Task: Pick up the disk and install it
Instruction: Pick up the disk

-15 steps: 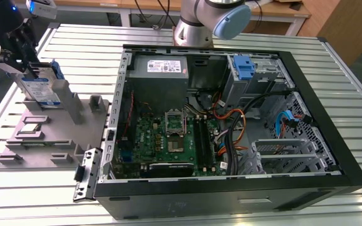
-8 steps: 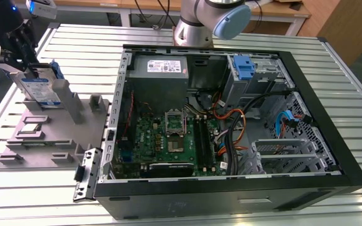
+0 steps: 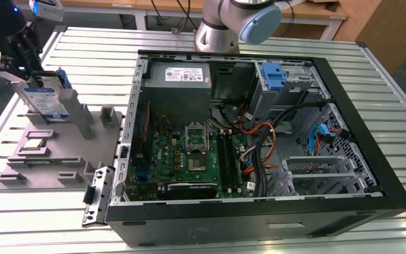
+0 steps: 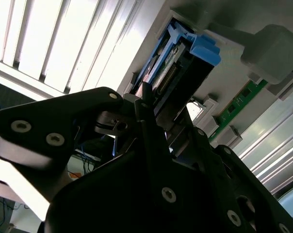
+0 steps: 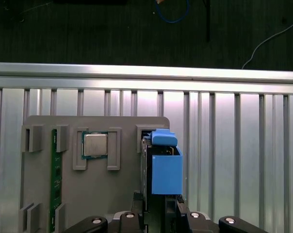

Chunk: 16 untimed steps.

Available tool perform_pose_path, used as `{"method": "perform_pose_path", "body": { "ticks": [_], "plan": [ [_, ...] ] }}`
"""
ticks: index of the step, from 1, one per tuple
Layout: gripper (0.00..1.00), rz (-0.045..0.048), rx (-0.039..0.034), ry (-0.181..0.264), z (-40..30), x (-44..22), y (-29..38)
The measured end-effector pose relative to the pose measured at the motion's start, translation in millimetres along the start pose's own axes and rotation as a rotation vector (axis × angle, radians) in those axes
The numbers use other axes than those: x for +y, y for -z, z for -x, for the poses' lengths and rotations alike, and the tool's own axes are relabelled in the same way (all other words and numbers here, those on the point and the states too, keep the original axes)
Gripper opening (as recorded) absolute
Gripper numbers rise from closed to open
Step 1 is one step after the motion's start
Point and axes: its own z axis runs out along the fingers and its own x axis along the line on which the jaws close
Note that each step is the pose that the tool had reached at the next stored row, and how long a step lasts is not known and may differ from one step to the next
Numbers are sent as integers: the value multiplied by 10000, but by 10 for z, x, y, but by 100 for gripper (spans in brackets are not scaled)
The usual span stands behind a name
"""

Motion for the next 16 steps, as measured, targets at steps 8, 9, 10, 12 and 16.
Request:
{"method": "perform_pose_path", "body": {
  "ticks": [8,9,10,12,16],
  "plan": [
    [35,-2,-1,0,1,1,26],
    [35,-1,-1,0,2,1,40],
    [35,1,0,0,3,1,54],
    [35,0,0,0,4,1,76],
    [35,0,1,0,7,2,130]
  ]
}}
